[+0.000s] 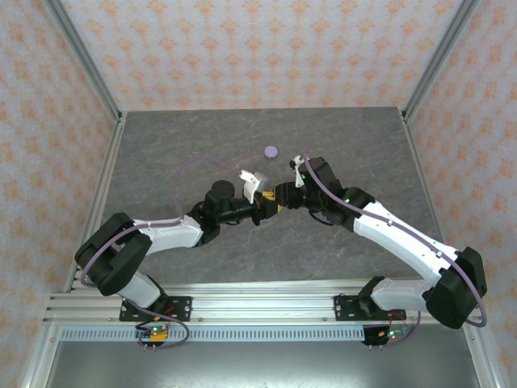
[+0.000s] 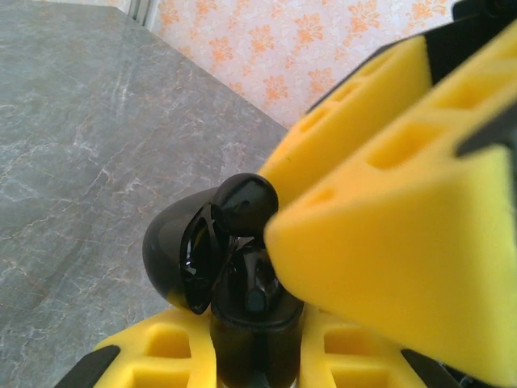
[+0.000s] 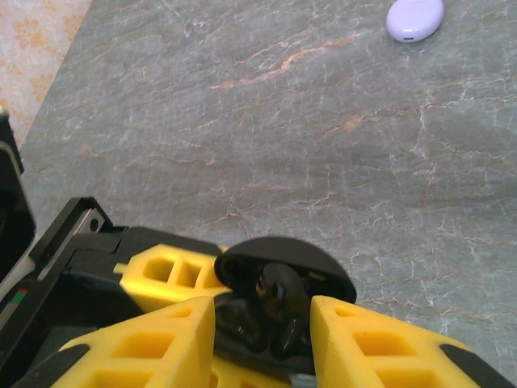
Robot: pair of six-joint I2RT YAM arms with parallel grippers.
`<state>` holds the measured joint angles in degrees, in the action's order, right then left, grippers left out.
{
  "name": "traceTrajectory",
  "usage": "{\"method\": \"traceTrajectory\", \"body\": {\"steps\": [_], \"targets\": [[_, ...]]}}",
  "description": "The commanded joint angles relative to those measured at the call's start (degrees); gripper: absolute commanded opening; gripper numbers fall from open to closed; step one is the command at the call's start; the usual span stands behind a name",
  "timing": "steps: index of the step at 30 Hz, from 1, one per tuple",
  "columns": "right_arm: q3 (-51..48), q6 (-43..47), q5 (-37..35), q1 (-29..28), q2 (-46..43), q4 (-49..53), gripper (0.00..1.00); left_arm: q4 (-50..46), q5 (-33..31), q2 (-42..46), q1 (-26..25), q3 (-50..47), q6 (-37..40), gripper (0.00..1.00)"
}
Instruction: Insert the wireless bluetooth earbuds into the charging case
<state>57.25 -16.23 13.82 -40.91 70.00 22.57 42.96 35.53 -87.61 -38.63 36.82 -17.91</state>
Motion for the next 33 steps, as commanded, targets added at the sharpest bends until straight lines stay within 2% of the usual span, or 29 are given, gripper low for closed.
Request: {"method": "traceTrajectory", "body": {"steps": [1, 8, 18, 21, 26, 28, 33], "targets": [[2.5, 0.7, 0.5, -0.6, -0.8, 2.1, 0.36, 0.4, -1.5, 1.7, -0.7, 1.3, 1.5, 0.14], [2.9, 1.0, -0.7, -0.8, -1.1, 3.0, 0.31, 0.5, -1.8, 2.1, -0.7, 1.2, 1.7, 0.14], [2.7, 0.4, -0.2, -0.9, -3.8, 2.2, 0.32, -0.4, -2.0, 3.2, -1.2, 0.6, 4.5, 0.14], [2.2, -1.3, -4.5, -0.9, -4.9, 3.0, 0.33, -4.0, -4.8, 3.2, -1.3, 1.1, 5.4, 0.14], [1.4, -5.8, -16.0, -0.1, -4.5, 7.5, 0.36, -9.0, -13.6, 5.5, -1.4, -0.3, 5.4, 0.14], [1.5, -6.7, -15.8, 1.0, -3.0, 9.8, 0.36, -11.3, -15.4, 7.5, -1.4, -1.2, 5.4, 0.14], [0.3, -5.6, -10.1, 1.7, 1.6, 12.0, 0.38, -22.0, -20.3, 16.1, -1.3, -2.9, 5.3, 0.15]]}}
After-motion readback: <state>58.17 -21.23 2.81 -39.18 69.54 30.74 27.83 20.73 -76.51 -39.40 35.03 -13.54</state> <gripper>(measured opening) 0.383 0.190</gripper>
